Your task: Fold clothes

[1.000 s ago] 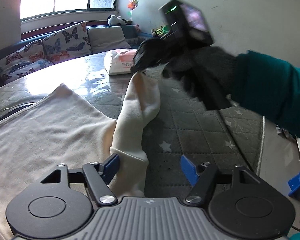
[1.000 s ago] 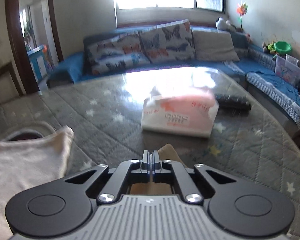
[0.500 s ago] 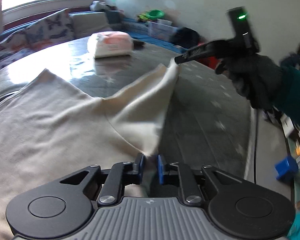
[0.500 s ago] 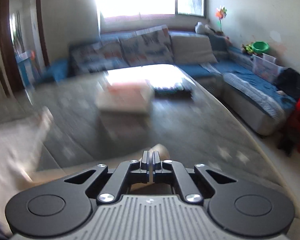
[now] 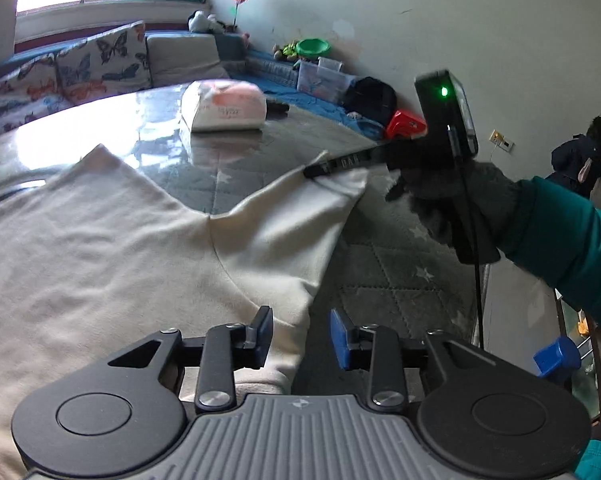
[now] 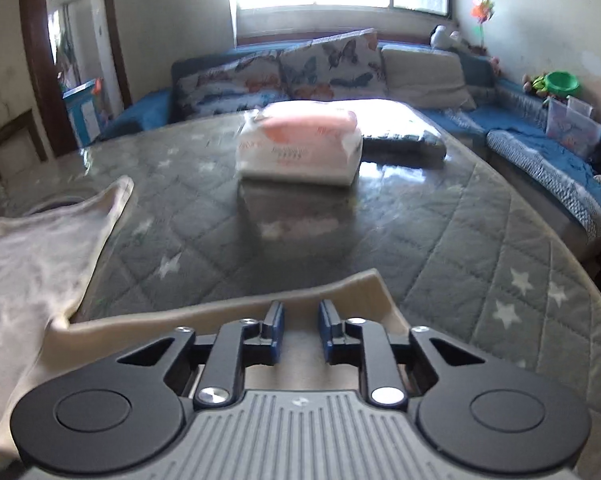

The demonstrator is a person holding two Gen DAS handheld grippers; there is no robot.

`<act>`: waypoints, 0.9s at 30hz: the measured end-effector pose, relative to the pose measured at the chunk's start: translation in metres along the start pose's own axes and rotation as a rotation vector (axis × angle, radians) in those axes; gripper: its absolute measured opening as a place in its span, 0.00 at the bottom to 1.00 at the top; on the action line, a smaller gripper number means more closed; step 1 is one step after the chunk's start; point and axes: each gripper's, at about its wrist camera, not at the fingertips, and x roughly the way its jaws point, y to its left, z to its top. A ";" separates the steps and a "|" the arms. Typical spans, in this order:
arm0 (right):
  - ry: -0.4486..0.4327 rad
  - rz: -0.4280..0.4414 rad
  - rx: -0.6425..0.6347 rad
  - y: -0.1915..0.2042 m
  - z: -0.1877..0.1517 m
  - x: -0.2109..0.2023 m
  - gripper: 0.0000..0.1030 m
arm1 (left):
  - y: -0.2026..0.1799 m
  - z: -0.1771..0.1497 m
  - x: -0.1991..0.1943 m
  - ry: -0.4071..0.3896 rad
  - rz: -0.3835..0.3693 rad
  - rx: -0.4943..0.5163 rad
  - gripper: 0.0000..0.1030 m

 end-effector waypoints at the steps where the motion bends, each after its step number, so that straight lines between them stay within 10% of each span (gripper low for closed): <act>1: 0.002 -0.004 0.004 0.000 0.000 0.004 0.30 | 0.000 -0.002 0.003 0.011 -0.011 0.001 0.36; 11: 0.024 0.073 -0.042 0.018 -0.009 -0.011 0.41 | 0.007 -0.005 -0.017 -0.031 0.009 -0.015 0.42; 23: 0.038 0.071 -0.106 0.037 -0.011 -0.007 0.49 | 0.127 -0.003 -0.098 -0.145 0.593 -0.240 0.49; 27: 0.038 0.071 -0.109 0.040 -0.012 -0.007 0.50 | 0.170 -0.005 -0.105 -0.129 0.669 -0.306 0.59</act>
